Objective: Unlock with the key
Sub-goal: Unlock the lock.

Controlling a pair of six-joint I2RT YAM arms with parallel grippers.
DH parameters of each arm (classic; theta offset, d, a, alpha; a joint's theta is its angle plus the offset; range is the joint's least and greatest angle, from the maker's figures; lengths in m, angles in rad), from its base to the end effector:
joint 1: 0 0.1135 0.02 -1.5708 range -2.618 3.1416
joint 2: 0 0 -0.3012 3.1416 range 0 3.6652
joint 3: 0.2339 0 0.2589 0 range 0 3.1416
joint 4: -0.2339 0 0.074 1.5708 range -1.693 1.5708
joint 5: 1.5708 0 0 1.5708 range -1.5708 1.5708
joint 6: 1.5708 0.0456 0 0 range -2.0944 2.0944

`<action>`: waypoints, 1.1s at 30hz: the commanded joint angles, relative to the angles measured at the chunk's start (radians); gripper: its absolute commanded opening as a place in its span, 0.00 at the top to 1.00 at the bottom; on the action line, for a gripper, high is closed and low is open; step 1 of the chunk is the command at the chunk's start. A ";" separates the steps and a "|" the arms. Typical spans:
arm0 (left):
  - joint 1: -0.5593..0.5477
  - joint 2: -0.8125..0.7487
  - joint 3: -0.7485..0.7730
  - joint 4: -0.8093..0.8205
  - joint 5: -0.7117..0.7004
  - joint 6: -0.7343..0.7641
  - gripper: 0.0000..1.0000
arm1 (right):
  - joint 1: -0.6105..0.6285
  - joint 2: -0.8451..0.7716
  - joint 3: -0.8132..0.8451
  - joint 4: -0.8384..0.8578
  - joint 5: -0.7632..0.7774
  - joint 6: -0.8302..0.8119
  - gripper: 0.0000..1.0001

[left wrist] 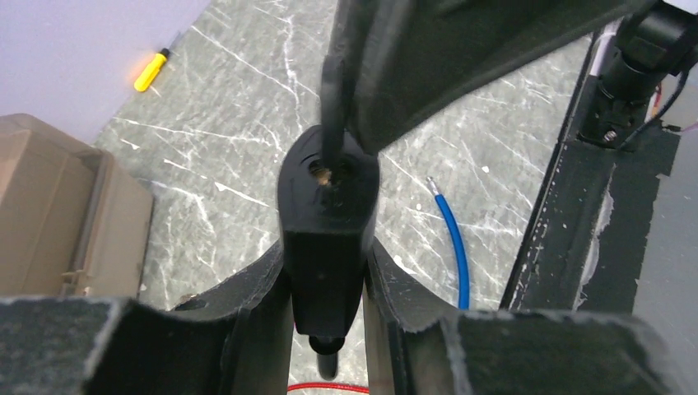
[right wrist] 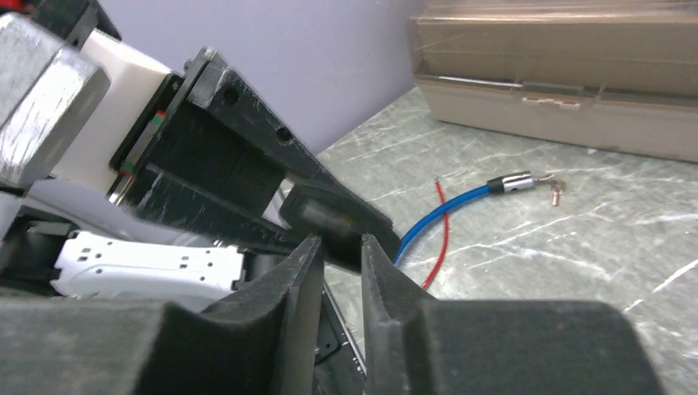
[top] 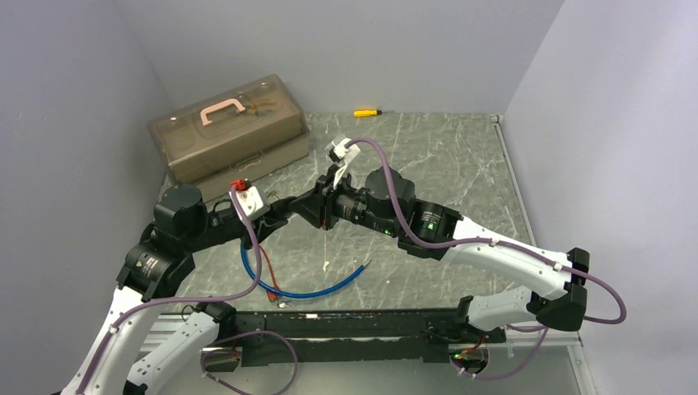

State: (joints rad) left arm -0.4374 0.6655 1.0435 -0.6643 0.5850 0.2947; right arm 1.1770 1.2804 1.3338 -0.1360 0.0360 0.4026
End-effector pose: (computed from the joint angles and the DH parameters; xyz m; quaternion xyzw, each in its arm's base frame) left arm 0.0821 -0.0662 0.4166 0.4357 0.6541 -0.2712 0.5556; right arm 0.1171 0.2775 0.4656 -0.2665 0.6857 0.4716 0.4861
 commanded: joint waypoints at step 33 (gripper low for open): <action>0.016 -0.004 0.071 0.146 0.517 -0.130 1.00 | 0.010 -0.083 0.113 -0.113 -0.433 -0.450 0.40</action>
State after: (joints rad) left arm -0.4240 0.6819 1.0939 -0.6178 1.0546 0.1783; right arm 1.1862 1.1824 1.3952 -0.3119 -0.3630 -0.0357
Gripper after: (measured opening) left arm 0.342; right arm 0.632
